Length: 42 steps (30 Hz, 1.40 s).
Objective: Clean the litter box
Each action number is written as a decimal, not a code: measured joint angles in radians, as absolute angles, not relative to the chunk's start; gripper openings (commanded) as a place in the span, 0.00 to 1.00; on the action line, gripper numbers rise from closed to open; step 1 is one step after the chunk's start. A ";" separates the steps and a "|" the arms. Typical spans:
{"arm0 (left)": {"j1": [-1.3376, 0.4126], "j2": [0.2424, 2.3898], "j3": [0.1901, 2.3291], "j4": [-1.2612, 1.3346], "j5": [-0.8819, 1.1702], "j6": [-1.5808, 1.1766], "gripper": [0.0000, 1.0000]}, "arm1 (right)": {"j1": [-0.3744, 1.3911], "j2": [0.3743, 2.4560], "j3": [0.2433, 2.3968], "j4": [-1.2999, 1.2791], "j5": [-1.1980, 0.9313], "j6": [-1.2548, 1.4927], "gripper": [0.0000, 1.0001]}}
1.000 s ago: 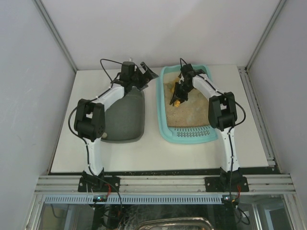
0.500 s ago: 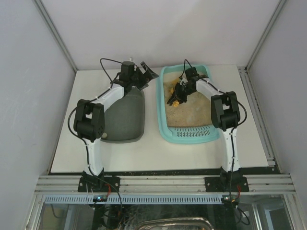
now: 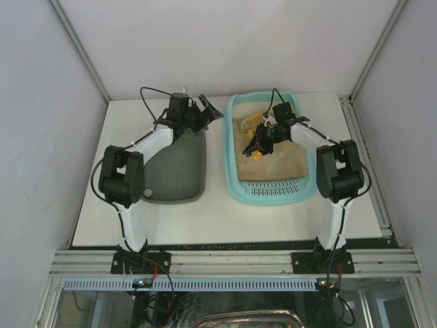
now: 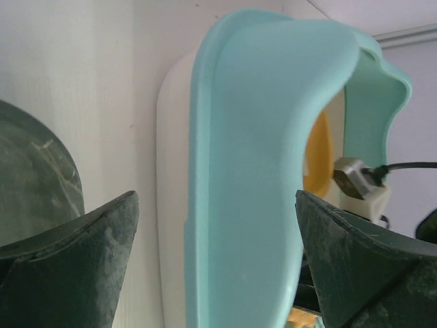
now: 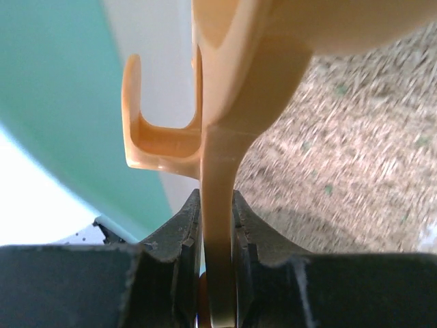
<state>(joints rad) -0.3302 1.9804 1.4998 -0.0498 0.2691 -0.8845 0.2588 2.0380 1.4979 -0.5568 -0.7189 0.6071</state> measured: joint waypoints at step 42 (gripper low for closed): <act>-0.255 1.156 1.091 -0.432 0.185 -0.347 1.00 | 0.157 1.246 0.471 0.562 -0.834 0.967 0.00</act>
